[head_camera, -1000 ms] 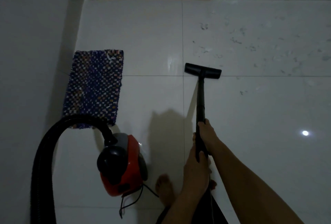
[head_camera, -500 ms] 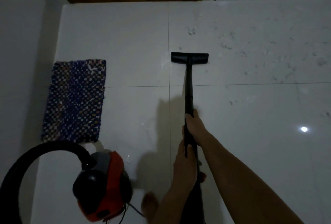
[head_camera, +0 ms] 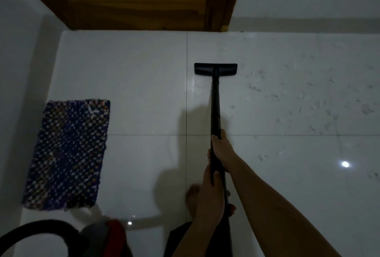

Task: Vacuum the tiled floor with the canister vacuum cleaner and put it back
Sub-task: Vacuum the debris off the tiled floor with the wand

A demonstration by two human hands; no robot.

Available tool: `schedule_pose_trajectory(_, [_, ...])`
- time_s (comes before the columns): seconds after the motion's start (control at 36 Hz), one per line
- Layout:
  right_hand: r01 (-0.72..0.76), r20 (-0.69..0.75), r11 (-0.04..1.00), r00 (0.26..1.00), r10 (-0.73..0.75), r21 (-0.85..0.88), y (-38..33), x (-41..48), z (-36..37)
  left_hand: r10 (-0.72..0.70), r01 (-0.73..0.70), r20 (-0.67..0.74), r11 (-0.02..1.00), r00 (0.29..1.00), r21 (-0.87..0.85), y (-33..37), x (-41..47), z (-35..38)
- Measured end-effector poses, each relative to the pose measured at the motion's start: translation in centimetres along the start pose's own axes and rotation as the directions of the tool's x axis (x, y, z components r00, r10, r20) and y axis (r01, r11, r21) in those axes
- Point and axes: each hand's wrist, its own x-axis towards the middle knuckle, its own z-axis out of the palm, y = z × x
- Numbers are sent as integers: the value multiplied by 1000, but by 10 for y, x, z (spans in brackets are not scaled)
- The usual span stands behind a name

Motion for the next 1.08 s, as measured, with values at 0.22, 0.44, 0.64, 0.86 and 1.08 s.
schedule_pose_trajectory(0.22, [28, -41, 999, 999, -28, -16, -77, 46, -6, -15, 15, 44, 1000, 999, -5, 70, 60, 3])
schedule_pose_trajectory(0.44, [28, -67, 999, 997, -29, -20, -122, 81, -30, 17, -18, 18, 997, 1000, 75, 107, 99, 27])
schedule_pose_trajectory(0.64, [54, -93, 996, 994, -61, -75, -151, 106, -60, 32, -31, -10, 999, 999, 25, 138, 119, 61])
schedule_pose_trajectory(0.86, [51, -108, 993, 992, -62, -102, -171, 122, -107, 11, -11, 1, 999, 1000, -38, 169, 120, 105])
schedule_pose_trajectory(1.08, [60, -111, 992, 991, -72, -107, -187, 134, -144, 2, -1, 10, 997, 1000, -77, 189, 130, 144])
